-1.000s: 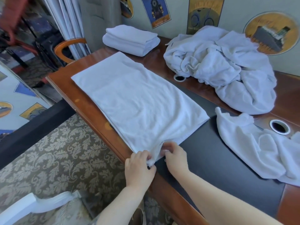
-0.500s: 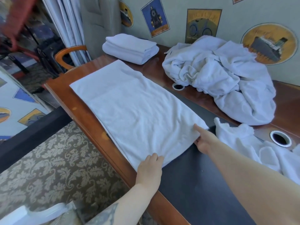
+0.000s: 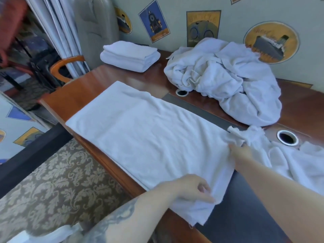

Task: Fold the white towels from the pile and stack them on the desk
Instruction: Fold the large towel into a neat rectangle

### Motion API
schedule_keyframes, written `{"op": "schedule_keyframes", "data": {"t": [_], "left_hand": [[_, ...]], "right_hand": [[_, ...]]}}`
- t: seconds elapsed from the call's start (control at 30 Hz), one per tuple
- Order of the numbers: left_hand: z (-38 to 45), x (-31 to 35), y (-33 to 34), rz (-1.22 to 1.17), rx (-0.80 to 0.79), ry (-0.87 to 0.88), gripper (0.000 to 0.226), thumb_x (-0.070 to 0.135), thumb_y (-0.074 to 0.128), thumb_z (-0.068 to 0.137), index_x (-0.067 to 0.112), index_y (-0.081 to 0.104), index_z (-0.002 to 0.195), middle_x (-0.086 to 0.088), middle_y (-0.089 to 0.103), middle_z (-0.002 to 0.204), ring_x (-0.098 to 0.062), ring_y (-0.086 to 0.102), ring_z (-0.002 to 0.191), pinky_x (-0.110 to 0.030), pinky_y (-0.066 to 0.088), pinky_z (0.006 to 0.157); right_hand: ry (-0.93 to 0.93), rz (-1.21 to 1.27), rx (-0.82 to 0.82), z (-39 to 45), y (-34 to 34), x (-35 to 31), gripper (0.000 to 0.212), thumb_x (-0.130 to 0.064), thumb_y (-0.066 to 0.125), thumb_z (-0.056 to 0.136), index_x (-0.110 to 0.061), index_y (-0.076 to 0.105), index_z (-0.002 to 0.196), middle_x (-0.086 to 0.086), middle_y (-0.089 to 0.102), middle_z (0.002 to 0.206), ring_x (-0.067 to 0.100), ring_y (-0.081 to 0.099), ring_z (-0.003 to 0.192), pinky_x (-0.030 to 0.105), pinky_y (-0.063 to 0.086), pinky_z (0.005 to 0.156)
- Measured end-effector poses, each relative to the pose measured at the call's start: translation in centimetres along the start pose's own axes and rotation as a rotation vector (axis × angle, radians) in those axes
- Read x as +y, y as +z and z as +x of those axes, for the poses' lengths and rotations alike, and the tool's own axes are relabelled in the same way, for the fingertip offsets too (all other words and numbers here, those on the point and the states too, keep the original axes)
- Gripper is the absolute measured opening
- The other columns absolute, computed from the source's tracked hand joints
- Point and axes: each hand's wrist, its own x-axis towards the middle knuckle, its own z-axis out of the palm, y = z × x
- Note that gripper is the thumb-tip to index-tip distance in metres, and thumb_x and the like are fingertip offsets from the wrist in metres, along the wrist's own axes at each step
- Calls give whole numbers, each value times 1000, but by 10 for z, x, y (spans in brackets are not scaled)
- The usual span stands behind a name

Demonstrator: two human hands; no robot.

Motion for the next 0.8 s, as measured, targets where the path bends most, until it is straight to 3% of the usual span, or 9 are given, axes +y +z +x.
{"op": "schedule_keyframes", "data": {"t": [0.07,0.13,0.23,0.33,0.43,0.53,0.67,0.73,0.8], "left_hand": [[9,-11,-21,55,322,2,42,42,65,90,24,59,128,3,60,115,-18,58,111,-27,44,92],[14,-33,-29,376,615,-49,57,46,55,94,28,40,146,1,40,150,-21,30,141,-32,23,114],[18,-67,-12,514,608,-278,79,70,25,93,36,-13,153,8,-22,161,-19,-22,148,-48,-12,118],[22,-85,6,573,700,-313,80,79,1,83,38,-34,142,6,-35,156,-23,-29,146,-52,-15,117],[24,-86,7,582,732,-307,86,81,-5,77,38,-31,146,7,-35,154,-26,-28,146,-54,-13,116],[26,-88,7,615,752,-312,86,80,-6,78,37,-25,149,3,-27,160,-26,-25,147,-55,-10,116],[26,-84,7,633,724,-342,86,80,-7,77,36,-23,150,2,-24,161,-27,-23,148,-54,-10,116],[26,-84,4,598,681,-346,86,80,1,80,37,-25,149,4,-29,159,-26,-26,147,-53,-12,115],[21,-83,2,545,631,-344,84,78,13,86,38,-27,148,6,-34,157,-22,-30,145,-51,-16,115]], "right_hand": [[-198,-72,47,-7,-11,-1,46,3,52,87,-9,50,132,0,57,110,21,57,103,31,45,78],[-417,-292,249,-21,-9,3,58,6,49,82,-13,41,137,5,47,134,24,45,124,31,39,91],[-794,-861,95,-40,21,22,61,-10,50,92,-17,30,149,7,22,160,26,14,148,40,13,120],[-643,-1128,-192,-49,55,43,66,-48,31,101,-25,4,156,5,-14,163,25,-19,149,47,-11,119],[-645,-1156,-270,-59,51,60,81,-67,32,93,-31,-6,155,5,-22,161,26,-27,146,52,-18,115],[-897,-1262,-571,-77,17,78,106,-81,45,77,-37,-13,153,-4,-28,160,17,-35,142,48,-19,117],[-911,-1320,-811,-95,-26,88,132,-87,57,56,-40,-23,150,-14,-40,152,8,-40,138,38,-24,114],[-830,-1240,-819,-97,-22,74,124,-83,60,58,-40,-6,154,-14,-31,156,6,-32,142,34,-20,116],[-730,-1054,-680,-104,1,64,88,-67,55,83,-38,13,154,-11,-10,163,8,-13,148,31,-8,119]]}}
